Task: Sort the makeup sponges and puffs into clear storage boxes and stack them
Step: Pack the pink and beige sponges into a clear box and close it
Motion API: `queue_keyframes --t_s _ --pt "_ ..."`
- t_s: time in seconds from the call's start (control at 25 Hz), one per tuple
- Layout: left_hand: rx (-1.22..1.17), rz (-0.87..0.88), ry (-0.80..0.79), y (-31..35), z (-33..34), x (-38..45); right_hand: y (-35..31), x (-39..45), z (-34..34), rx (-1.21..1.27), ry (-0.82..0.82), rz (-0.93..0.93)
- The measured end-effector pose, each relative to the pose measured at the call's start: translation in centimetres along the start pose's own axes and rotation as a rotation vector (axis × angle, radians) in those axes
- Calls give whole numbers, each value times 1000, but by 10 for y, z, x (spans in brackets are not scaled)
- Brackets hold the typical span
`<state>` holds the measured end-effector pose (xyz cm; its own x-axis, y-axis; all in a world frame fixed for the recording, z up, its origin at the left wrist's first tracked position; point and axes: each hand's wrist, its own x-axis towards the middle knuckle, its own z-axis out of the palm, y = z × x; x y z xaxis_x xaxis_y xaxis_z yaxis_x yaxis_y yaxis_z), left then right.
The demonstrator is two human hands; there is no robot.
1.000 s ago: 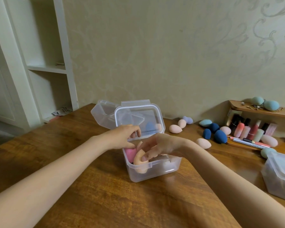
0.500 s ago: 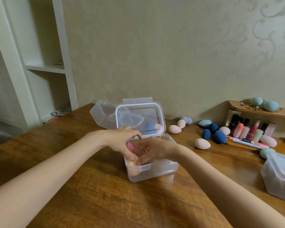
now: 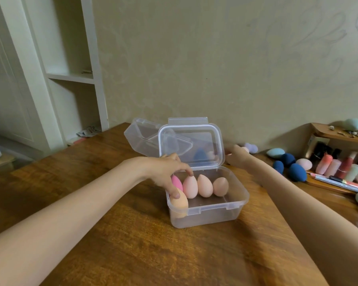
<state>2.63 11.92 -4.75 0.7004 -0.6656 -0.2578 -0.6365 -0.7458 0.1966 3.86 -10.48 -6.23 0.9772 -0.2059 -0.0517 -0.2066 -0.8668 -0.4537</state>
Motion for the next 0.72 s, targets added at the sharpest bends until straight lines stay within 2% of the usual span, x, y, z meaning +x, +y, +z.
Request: queue_keyframes --t_s 0.12,0.2,0.32,0.4,0.44,0.52,0.56,0.6,0.68,0.72 --pt "-15 6 13 -3 2 1 0 8 14 -40 -59 -27" --pt "-30 9 11 -4 3 1 5 13 15 -5 -14 -52" --pt "-56 20 20 -5 4 1 15 6 -11 230 240 -35" --pt "-65 40 45 -3 4 1 14 -14 -38 478 392 -115" --pt "-66 50 55 -1 5 2 11 -29 -50 586 413 -188" --pt "-60 65 70 3 5 4 3 -60 -59 752 326 -336" --pt "-53 70 72 7 6 6 -2 -74 -59 735 221 -394" --pt "-44 74 73 10 6 8 -6 -87 -54 599 71 -431" --pt "-31 80 80 17 6 11 -11 -99 -35 97 -251 -419" --pt "-32 84 86 19 7 13 -12 -99 -23 -106 -348 -400"
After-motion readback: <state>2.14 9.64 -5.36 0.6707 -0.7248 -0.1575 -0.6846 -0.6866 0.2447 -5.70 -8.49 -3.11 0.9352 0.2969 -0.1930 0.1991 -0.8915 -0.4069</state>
